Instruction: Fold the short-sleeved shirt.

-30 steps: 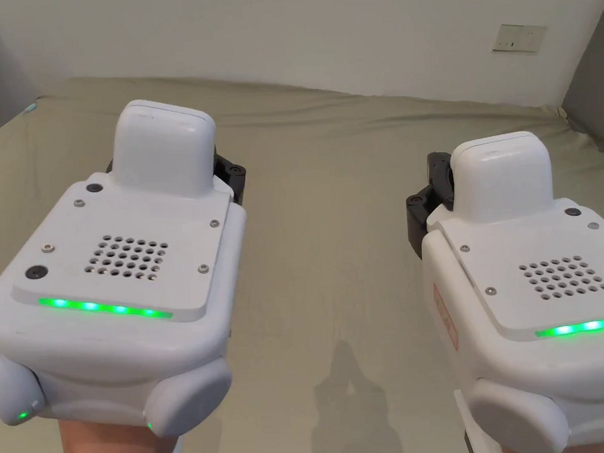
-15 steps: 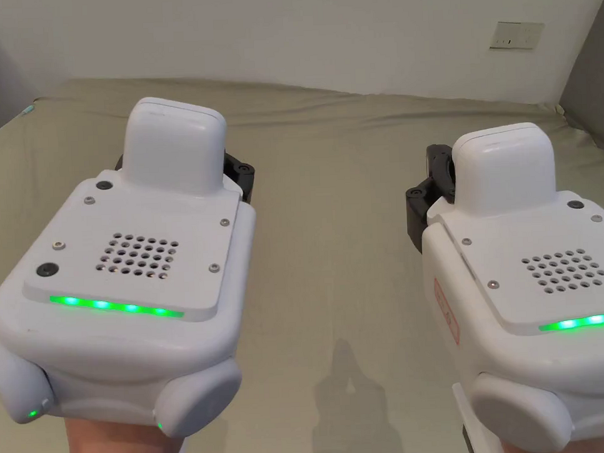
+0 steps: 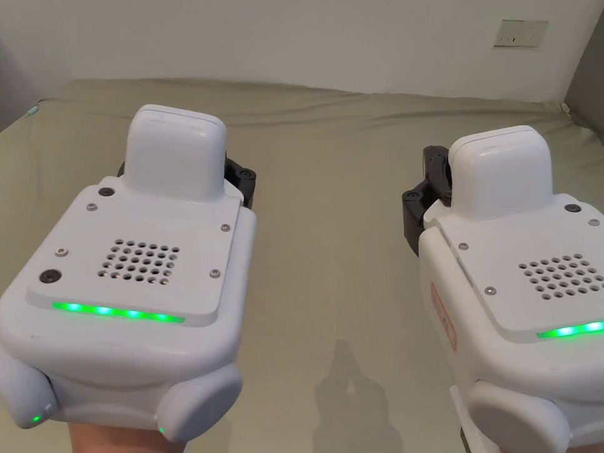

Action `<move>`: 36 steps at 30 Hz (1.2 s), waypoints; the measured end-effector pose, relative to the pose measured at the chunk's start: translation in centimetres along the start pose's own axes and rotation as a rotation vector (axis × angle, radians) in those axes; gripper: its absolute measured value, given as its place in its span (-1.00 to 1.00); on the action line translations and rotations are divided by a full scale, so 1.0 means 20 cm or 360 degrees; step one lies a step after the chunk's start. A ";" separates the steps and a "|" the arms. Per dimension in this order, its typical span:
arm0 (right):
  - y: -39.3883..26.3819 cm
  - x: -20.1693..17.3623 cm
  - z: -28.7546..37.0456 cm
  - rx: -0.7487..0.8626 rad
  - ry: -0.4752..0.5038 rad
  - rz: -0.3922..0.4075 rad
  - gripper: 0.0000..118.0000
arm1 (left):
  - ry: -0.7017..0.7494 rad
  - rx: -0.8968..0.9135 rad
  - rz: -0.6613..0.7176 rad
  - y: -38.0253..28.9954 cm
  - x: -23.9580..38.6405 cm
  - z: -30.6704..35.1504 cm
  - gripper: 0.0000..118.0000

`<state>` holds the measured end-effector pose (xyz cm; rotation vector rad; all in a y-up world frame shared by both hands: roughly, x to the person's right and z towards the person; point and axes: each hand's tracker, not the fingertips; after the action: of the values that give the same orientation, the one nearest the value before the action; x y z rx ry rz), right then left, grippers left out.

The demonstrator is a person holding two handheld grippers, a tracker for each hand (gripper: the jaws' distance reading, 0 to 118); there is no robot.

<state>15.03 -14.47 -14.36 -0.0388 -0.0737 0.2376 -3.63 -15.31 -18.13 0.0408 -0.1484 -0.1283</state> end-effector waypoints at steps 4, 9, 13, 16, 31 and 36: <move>-0.01 0.00 -0.01 0.0010 -0.0029 0.0002 -0.97 | 0.0014 0.0006 -0.0006 -0.02 0.00 0.00 -0.91; -0.02 0.03 -0.04 -0.0018 -0.0002 -0.0073 0.96 | 0.0019 -0.0071 0.0006 -0.04 -0.01 -0.03 0.69; -0.01 0.00 -0.01 0.0047 -0.0032 -0.0025 1.00 | 0.0029 -0.0047 0.0024 -0.05 -0.02 -0.03 0.99; 0.01 -0.02 -0.03 -0.0035 -0.0041 -0.0015 1.00 | 0.0041 -0.0053 0.0031 -0.04 -0.01 -0.04 0.99; 0.11 0.04 -0.08 -0.0373 -0.0077 -0.0333 1.00 | 0.0045 -0.0072 0.0026 -0.03 0.00 -0.04 0.99; 0.10 0.07 -0.08 -0.0351 -0.0074 -0.0376 1.00 | 0.0043 -0.0074 0.0014 -0.03 0.00 -0.04 0.99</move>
<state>16.08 -12.33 -16.00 -0.2426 -0.1498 -0.0065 -3.51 -15.83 -19.03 -0.0044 -0.1183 -0.1225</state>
